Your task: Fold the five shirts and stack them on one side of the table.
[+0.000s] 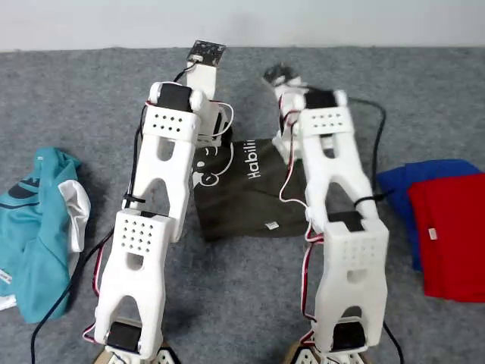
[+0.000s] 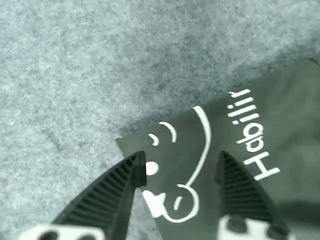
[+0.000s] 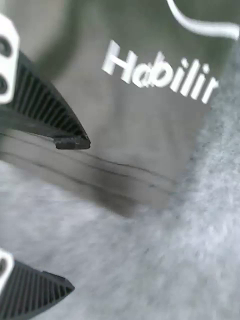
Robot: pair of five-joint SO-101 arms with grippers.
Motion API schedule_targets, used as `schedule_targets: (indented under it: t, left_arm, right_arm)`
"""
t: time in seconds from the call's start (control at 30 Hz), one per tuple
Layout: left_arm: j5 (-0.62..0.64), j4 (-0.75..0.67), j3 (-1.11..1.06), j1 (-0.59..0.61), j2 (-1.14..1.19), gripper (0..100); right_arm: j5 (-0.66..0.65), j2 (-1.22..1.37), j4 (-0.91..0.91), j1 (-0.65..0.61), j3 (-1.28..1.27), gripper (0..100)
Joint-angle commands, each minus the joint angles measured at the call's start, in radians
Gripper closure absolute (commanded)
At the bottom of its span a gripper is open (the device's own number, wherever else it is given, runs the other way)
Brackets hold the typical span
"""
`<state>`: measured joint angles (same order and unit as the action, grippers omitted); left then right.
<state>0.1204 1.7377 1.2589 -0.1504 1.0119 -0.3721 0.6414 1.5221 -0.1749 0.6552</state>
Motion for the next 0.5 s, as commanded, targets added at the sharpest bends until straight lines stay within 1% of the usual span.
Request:
schedule_targets:
  t: [0.0, 0.1, 0.23, 0.47]
  left_arm:
    - [-0.008, 0.018, 0.031, 0.026, -0.026, 77]
    - [-0.008, 0.018, 0.033, 0.032, -0.026, 77]
    - [-0.008, 0.018, 0.033, 0.032, -0.026, 77]
    - [-0.008, 0.018, 0.033, 0.032, -0.026, 77]
  right_arm:
    - [0.011, -0.091, 0.122, 0.013, 0.051, 61.4]
    - [0.012, -0.061, 0.128, 0.01, 0.038, 61.4]
    - [0.014, 0.024, 0.12, -0.025, 0.04, 61.4]
    - [0.012, 0.193, -0.041, -0.028, 0.04, 61.5]
